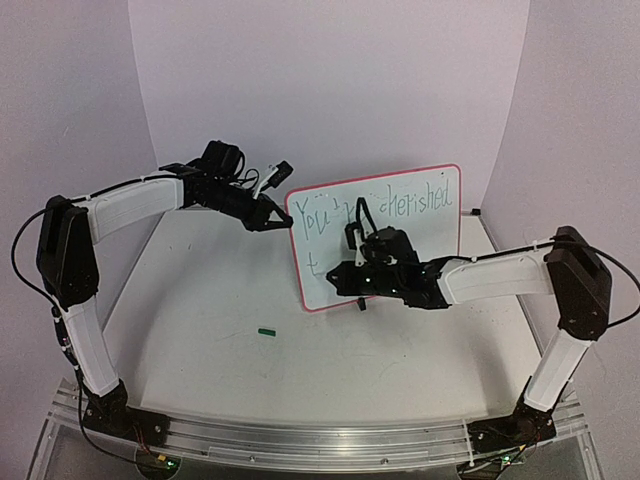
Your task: Write a sentence on the whiteboard
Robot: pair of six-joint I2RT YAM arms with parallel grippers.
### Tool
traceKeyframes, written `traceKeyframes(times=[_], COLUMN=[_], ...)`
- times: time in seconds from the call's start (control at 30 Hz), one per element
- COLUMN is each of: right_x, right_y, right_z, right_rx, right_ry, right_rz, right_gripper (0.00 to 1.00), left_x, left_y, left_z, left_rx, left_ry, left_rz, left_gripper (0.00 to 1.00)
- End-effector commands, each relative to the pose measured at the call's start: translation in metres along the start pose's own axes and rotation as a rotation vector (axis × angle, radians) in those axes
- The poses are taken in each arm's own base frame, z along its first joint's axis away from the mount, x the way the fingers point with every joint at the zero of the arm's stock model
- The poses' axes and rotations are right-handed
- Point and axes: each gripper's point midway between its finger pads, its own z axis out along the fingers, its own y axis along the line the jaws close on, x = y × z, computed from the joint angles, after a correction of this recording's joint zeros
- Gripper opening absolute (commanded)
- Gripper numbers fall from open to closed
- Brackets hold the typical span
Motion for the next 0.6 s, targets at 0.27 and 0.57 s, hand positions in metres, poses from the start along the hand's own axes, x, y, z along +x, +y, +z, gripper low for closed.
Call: traceKeyframes(times=[0.27,0.57], right_x=[-0.04,-0.047], right_y=[0.015,0.021], right_z=[-0.035,-0.029], right_rx=[-0.026,-0.039], right_ry=[-0.112,-0.12], right_rz=[-0.023,-0.027], right_gripper=[0.0,0.0], left_x=[0.001,0.002], left_y=[-0.003,-0.003], left_z=[-0.01,-0.009], left_rx=[-0.038,-0.036], left_ry=[0.016,0.018], left_rz=[0.024,0.022], left_gripper=[0.0,0.0])
